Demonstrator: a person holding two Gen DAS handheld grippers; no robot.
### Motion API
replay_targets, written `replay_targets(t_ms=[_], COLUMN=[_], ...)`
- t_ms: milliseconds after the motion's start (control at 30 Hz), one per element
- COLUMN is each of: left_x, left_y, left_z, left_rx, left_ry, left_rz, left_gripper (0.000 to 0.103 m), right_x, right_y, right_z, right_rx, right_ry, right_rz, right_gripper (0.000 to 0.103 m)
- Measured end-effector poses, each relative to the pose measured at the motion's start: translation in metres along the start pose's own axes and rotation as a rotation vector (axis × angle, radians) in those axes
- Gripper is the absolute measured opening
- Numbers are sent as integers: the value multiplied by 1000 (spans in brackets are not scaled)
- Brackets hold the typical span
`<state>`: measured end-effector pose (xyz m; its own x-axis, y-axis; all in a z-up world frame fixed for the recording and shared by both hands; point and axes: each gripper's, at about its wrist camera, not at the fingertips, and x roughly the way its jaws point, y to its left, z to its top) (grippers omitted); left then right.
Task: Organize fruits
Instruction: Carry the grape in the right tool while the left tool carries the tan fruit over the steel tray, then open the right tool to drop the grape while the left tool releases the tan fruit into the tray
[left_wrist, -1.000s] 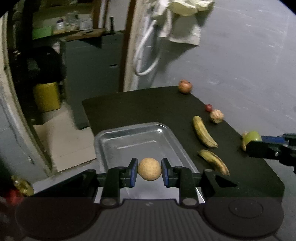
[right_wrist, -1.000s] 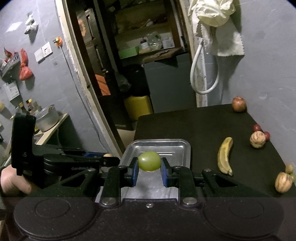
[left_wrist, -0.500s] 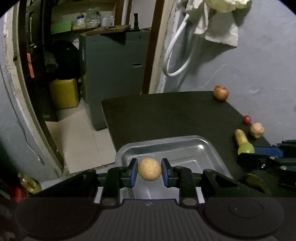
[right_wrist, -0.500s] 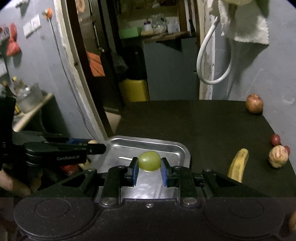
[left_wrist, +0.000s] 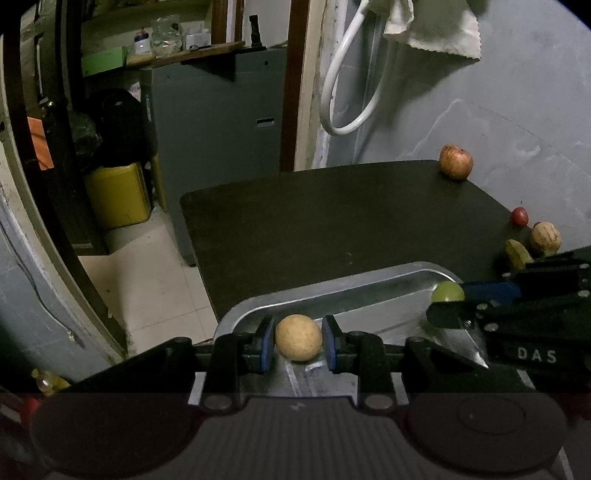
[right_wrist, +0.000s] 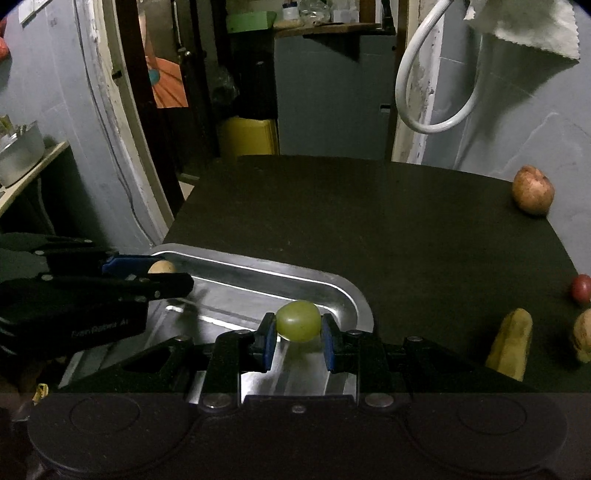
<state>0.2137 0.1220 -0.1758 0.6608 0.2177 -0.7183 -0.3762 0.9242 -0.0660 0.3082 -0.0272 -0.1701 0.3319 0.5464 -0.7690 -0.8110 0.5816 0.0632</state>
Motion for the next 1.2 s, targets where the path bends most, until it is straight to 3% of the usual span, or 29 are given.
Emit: replay_targets(t_ms=[500,633,800,900,1067,1200], left_x=[3,-1,-7,-16,-34,-45], left_y=[7,9,11,13,12,8], left_z=[1,3,5,9,17,20], left_rx=[-6,-11,-10,-21,-26,-29], left_ry=[9,0,-2,-15,-42,-49], left_rz=[-4,-5,-25,-43,-102,-169], left_gripper=[34,44,51,64,86,99], right_x=[1,-7,-29,-47,-87,-118], right_y=[-1,-3,-8,-9,-7,-2], right_z=[2,6,11,12,7,-3], right_rx=[10,25,86,128,205,261], right_ry=[-1,-15,-44,-62,-109,-132], right_rz=[11,4,-4,-4,-9,-47], right_gripper=[33,38,59,68,94,102])
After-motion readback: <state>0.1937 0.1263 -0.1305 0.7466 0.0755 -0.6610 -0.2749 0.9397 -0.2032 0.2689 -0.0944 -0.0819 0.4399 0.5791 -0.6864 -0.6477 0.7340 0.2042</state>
